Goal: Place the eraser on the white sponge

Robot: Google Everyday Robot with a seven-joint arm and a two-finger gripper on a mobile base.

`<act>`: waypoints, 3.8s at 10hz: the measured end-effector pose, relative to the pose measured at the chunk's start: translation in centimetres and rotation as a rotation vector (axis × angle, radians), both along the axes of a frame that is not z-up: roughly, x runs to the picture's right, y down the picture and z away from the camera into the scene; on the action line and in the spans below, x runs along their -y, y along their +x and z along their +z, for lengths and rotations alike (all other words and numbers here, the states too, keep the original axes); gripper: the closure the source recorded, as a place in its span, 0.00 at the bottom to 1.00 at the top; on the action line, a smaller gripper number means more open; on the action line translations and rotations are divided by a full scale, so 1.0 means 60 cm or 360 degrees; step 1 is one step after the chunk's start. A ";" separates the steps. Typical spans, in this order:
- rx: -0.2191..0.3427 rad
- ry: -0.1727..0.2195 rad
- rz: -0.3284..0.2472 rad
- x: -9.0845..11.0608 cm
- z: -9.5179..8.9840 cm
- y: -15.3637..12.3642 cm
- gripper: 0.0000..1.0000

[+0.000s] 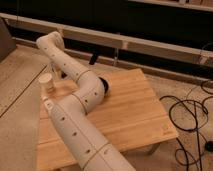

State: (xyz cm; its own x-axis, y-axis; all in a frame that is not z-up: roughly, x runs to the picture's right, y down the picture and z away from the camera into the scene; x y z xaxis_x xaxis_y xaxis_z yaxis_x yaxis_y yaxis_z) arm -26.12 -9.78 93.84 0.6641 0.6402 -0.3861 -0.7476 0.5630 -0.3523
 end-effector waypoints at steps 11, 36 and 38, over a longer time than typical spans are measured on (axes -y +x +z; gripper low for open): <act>-0.0024 -0.0139 0.0169 -0.016 0.024 0.108 1.00; -0.0025 0.0395 0.0095 -0.052 -0.189 -0.047 1.00; -0.0028 0.0446 0.0099 -0.125 -0.240 0.004 1.00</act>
State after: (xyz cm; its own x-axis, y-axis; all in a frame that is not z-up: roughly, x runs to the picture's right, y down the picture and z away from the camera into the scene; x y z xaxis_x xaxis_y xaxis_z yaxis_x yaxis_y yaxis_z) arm -25.86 -2.25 79.41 0.6152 0.7627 -0.1996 -0.7882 0.5897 -0.1762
